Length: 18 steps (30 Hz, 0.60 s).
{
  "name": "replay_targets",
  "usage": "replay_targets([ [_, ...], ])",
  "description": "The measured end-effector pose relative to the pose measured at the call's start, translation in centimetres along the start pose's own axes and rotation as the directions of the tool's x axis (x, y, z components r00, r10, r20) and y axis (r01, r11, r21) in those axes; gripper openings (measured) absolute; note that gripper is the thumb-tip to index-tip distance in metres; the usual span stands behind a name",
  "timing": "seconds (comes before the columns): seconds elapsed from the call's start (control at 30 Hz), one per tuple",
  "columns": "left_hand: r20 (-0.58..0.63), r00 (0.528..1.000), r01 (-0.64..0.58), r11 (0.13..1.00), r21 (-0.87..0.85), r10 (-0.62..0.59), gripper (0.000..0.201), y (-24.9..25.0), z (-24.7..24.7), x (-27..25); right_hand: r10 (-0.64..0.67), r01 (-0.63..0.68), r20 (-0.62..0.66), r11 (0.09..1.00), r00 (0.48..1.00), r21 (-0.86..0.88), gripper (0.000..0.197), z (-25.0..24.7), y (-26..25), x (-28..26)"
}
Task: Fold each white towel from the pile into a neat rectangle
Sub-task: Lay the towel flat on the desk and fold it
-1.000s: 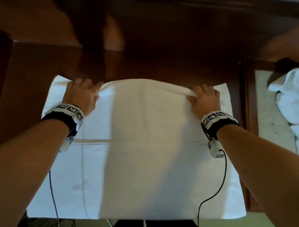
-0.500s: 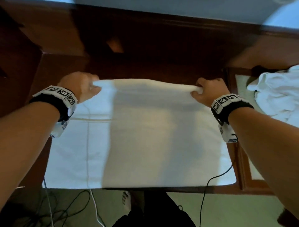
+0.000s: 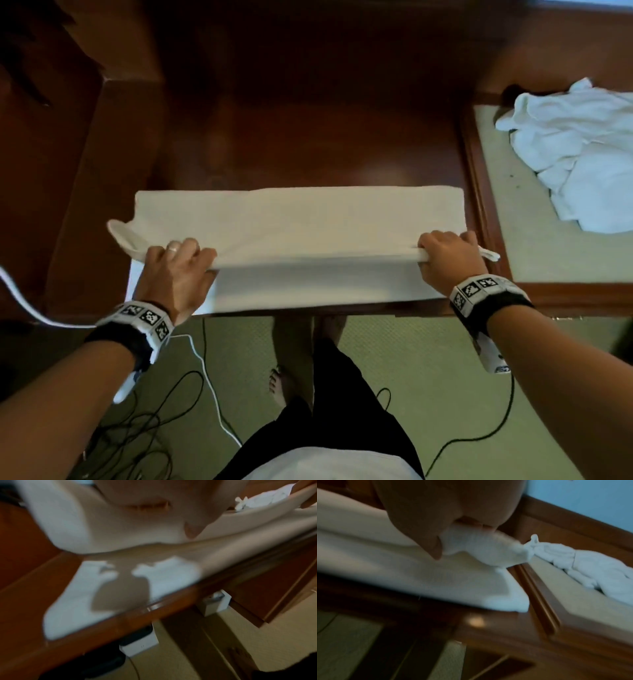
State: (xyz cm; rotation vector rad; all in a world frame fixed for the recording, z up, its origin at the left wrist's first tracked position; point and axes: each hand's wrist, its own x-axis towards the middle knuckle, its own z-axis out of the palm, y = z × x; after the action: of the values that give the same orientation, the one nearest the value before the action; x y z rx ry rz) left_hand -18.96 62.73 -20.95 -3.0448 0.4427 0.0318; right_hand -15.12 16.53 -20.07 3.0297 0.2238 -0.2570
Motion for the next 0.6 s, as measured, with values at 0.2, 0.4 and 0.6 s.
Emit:
replay_targets([
  [0.2, 0.149, 0.984, 0.104, 0.994, -0.033, -0.098, 0.041, 2.5, 4.3, -2.8, 0.107, -0.106, 0.117, 0.994, 0.987, -0.017, 0.039, 4.8, 0.0, -4.0],
  [0.4, 0.237, 0.966, 0.145, 0.976, -0.164, -0.104, 0.061, 2.7, 6.4, -0.1, 0.112, -0.158, 0.267, 0.975, 0.957, 0.158, 0.072, 6.6, 0.9, -2.4],
  [0.6, 0.071, 0.994, 0.097, 0.957, -0.272, -0.081, 0.063, 1.5, 5.6, 1.4, 0.081, -0.105, 0.083, 0.936, 0.993, 0.336, 0.062, 5.4, 2.9, -0.5],
])
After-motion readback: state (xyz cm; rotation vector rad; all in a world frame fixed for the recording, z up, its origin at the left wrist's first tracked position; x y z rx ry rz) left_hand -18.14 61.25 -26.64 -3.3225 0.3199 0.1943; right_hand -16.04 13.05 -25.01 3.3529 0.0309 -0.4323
